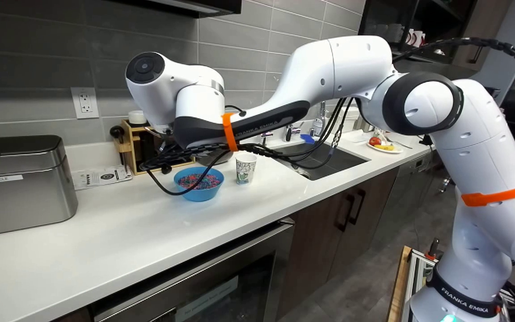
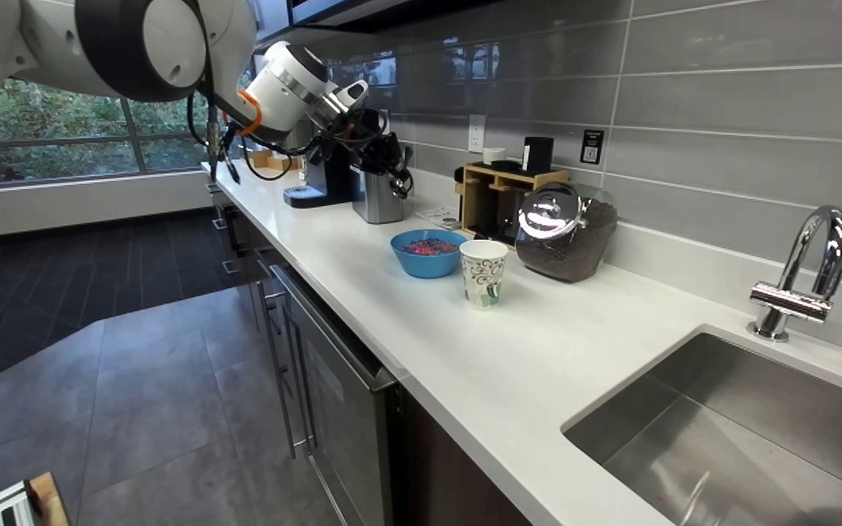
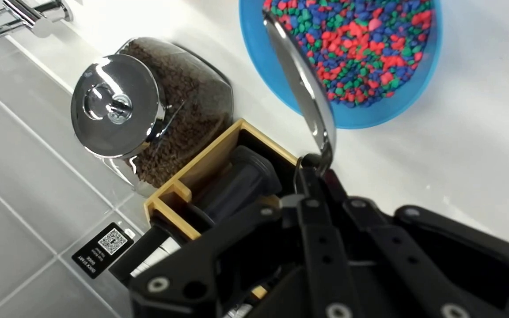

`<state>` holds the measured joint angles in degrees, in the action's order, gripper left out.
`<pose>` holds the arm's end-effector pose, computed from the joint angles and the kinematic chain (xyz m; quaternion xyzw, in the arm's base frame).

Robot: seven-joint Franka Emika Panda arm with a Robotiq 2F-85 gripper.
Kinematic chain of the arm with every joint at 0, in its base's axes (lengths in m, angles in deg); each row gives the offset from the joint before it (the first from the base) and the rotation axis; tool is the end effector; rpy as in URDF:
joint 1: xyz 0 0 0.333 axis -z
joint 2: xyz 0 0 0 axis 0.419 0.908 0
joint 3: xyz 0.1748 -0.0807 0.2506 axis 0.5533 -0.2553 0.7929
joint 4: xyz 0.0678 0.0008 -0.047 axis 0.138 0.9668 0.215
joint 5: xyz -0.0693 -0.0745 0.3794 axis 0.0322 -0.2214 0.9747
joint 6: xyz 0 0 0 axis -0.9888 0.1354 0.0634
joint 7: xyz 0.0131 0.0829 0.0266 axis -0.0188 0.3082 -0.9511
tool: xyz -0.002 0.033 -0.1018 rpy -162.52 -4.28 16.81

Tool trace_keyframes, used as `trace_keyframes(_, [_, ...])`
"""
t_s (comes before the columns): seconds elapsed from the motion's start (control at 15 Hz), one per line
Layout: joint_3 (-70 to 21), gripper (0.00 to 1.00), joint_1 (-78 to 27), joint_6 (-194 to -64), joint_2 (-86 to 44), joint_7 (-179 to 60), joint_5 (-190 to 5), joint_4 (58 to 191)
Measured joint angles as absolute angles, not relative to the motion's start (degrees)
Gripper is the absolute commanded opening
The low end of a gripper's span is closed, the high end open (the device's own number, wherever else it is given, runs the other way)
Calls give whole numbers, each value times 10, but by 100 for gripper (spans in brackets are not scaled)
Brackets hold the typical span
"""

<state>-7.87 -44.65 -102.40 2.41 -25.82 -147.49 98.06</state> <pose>0.6965 0.3085 0.4253 0.9131 0.0669 0.2479 0.3167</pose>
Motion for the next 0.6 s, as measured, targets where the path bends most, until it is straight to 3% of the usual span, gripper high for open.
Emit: trace_keyframes(0.6, [-104,1,-497,-907,72,-272,-1334,907])
